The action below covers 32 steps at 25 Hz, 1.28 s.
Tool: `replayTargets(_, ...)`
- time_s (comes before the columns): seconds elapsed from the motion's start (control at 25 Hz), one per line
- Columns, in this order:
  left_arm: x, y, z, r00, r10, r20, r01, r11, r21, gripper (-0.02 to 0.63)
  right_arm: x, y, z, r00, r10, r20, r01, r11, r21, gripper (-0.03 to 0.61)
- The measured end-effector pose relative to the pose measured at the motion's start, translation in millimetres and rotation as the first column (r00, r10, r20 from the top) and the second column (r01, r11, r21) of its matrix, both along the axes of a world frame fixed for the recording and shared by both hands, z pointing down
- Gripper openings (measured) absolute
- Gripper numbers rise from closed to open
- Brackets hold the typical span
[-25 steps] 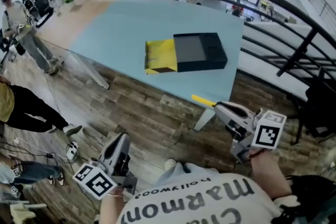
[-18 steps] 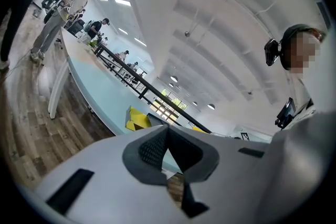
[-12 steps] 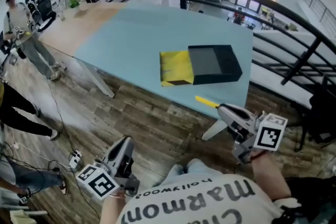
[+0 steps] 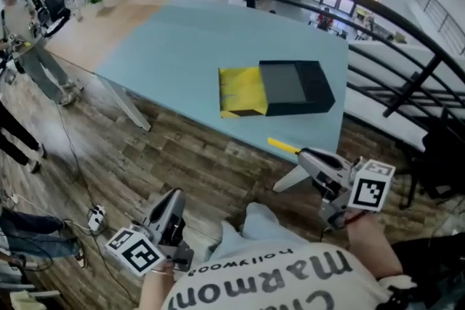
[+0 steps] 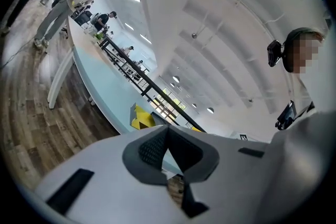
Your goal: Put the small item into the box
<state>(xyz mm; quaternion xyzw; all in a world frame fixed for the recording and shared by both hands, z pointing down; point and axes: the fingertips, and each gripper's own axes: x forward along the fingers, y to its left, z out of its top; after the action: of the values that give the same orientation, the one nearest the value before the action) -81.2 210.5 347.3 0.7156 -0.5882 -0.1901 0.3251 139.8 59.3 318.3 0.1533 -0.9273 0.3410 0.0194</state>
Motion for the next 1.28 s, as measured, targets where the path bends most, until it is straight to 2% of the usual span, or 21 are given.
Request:
replayTargets(0.16, 4, -3, 12, 1.0, 0.005, -0.024, -0.006, 1.0, -0.029, 0.002, -9, -5, 7, 1.0, -0.018, -0.011, 0.018, 1.0, -0.022, 0.071)
replayTargets(0.4, -6, -16, 16, 0.997, -0.04, -0.059, 0.036, 0.998, -0.054, 0.002, -25, -22, 14, 0.998, -0.057, -0.029, 0.056, 0.997, -0.049, 0.071)
replayTargets(0.76, -20, -74, -13, 0.996, -0.088, -0.012, 0.088, 0.996, -0.019, 0.002, -48, -84, -4, 0.994, -0.112, -0.012, 0.112, 0.993, -0.02, 0.071)
replayTargets(1.08, -33, -101, -12, 0.985, -0.169, 0.011, 0.17, 0.985, -0.028, 0.002, -73, -137, -3, 0.984, -0.179, 0.013, 0.179, 0.984, 0.003, 0.071)
replayTargets(1.28, -41, -110, -11, 0.974, -0.221, 0.044, 0.223, 0.974, -0.032, 0.002, -87, -160, 5, 0.976, -0.214, 0.035, 0.215, 0.976, -0.019, 0.071)
